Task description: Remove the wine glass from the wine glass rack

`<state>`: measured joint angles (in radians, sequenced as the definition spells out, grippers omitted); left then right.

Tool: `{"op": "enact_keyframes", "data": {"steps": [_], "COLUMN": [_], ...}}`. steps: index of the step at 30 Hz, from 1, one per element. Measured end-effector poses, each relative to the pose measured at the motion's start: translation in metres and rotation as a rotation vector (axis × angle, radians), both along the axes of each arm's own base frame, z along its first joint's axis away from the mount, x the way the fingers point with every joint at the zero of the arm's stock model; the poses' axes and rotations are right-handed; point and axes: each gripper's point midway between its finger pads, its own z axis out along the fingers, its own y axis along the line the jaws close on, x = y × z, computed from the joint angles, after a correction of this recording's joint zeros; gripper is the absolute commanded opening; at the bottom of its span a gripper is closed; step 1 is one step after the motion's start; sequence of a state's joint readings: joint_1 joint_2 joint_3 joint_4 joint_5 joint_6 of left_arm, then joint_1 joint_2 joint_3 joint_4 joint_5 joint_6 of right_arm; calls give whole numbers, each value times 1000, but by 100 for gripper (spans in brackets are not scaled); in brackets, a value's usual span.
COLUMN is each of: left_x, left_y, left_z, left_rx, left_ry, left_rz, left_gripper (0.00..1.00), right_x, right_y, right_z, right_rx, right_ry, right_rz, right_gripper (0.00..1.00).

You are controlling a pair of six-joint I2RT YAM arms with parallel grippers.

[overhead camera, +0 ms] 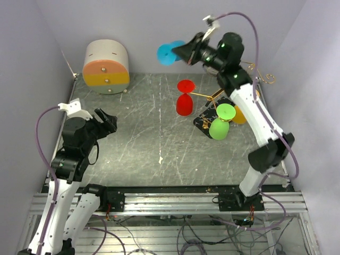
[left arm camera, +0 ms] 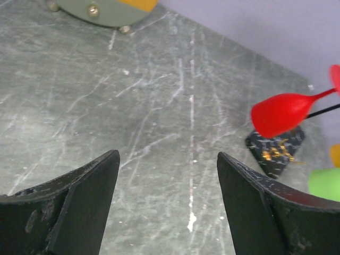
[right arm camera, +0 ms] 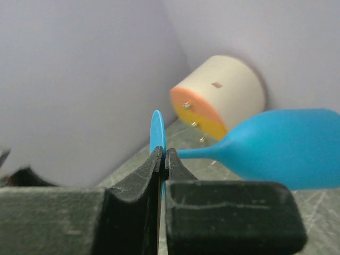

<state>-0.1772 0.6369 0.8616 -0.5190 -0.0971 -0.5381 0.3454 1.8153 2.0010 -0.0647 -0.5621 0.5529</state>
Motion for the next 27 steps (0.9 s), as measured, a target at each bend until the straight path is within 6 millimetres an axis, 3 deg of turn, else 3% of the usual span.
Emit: {"op": "enact_keyframes", "data": {"steps": [4,7,9,13,19,23,27], "left_x": [-19,-41,-62,-93,-114,-129,-135], "left_y": [-12,-25,-31,-46,-65,-76,-85], "left_z": [31,63,84,105,75,58,44], "left_rx": [-91,-185,-246,-339,-463,-570,-654], "left_ry": [-53,-129,-176,-203,-46,44,123], "left_rz": [-57,-121,-168,-263,-337,-374,-392], "left_gripper": [89,91,91,90,90,90,89], "right_x": [-102,-171,-205,-236,-262,-269,-277], "right_y": [60,83,93,105,110,104,99], "right_z": [4,-5,-20,-67,-150,-176,-185], "right_rx": [-142,-238,-312,-483,-742,-818,-839], "right_ry": [-187,-324,-398,-484,-602,-691,-771], "right_rz": [56,72,62,16,-50,-113,-157], "right_gripper": [0,0,0,0,0,0,0]}}
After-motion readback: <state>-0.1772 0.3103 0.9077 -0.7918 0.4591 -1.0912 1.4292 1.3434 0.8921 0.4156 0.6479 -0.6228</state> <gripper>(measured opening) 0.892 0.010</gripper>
